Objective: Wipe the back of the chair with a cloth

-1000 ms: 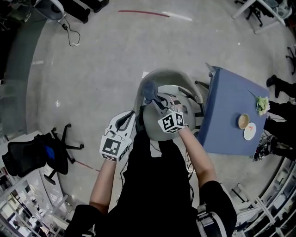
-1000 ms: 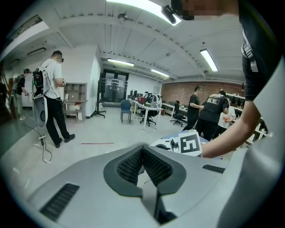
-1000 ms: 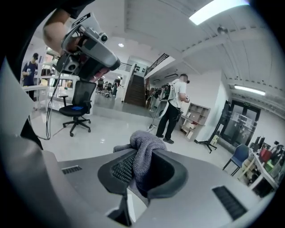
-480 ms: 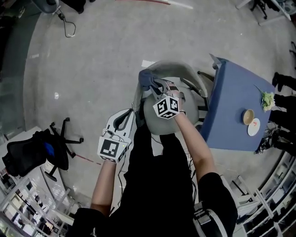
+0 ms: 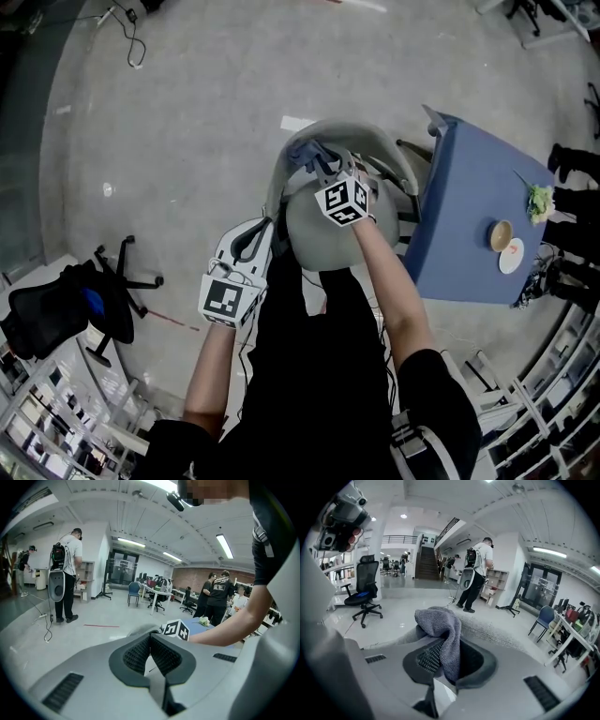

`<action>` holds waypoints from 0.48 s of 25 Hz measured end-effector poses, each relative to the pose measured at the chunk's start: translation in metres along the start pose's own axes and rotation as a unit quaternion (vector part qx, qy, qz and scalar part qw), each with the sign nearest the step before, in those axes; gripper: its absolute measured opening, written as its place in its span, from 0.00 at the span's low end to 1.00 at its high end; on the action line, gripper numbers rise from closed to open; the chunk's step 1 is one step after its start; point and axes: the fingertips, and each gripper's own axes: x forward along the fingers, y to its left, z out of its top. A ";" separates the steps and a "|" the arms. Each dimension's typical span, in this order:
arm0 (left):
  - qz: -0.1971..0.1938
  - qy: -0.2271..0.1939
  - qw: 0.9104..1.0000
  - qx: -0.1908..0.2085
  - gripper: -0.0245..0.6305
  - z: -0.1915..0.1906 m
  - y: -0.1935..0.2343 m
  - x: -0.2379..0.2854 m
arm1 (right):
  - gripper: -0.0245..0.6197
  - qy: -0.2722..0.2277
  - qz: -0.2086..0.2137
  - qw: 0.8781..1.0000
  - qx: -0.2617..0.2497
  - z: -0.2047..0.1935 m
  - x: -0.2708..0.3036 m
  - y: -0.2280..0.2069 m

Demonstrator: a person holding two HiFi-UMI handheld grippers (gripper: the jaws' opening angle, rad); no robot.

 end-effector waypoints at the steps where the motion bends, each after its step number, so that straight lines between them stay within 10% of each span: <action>1: 0.000 -0.001 1.000 0.000 0.07 0.000 0.001 0.000 | 0.16 0.000 -0.002 1.000 0.004 0.000 0.000 -0.001; 12: 0.002 0.002 1.000 -0.004 0.07 -0.006 0.003 0.004 | 0.16 0.010 -0.043 0.998 0.047 -0.019 -0.006 -0.034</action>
